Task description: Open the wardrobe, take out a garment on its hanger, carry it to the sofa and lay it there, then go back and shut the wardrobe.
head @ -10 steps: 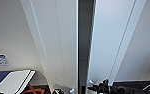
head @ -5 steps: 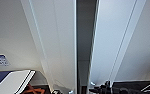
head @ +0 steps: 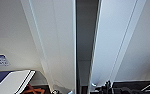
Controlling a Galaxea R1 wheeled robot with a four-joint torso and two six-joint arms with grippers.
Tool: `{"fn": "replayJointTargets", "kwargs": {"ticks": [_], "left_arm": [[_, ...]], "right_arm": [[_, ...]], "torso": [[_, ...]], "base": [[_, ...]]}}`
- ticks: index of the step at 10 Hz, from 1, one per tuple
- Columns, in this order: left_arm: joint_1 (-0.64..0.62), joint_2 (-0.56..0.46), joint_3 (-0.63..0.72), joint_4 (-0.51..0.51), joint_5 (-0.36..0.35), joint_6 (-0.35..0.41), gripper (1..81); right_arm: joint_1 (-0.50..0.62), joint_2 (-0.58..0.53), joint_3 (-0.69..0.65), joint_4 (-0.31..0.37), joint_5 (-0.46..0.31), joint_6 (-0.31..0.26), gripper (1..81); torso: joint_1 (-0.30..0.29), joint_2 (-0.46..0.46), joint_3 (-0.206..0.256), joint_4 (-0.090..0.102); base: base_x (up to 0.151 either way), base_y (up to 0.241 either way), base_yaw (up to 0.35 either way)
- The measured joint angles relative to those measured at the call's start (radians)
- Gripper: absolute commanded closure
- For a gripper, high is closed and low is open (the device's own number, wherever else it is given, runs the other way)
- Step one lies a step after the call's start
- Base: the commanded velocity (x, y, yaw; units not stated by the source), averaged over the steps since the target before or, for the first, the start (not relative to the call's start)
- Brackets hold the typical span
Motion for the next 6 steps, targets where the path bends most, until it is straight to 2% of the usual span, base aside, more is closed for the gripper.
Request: {"fn": "replayJointTargets", "kwargs": {"ticks": [6], "left_arm": [[0.019, -0.045, 0.046, 0.014, -0.010, 0.007, 1.0]], "right_arm": [[-0.026, -0.083, 0.082, -0.033, -0.031, 0.001, 1.0]], "torso": [[0.000, 0.000, 0.000, 0.000]], "base": [[0.000, 0.000, 0.000]]}}
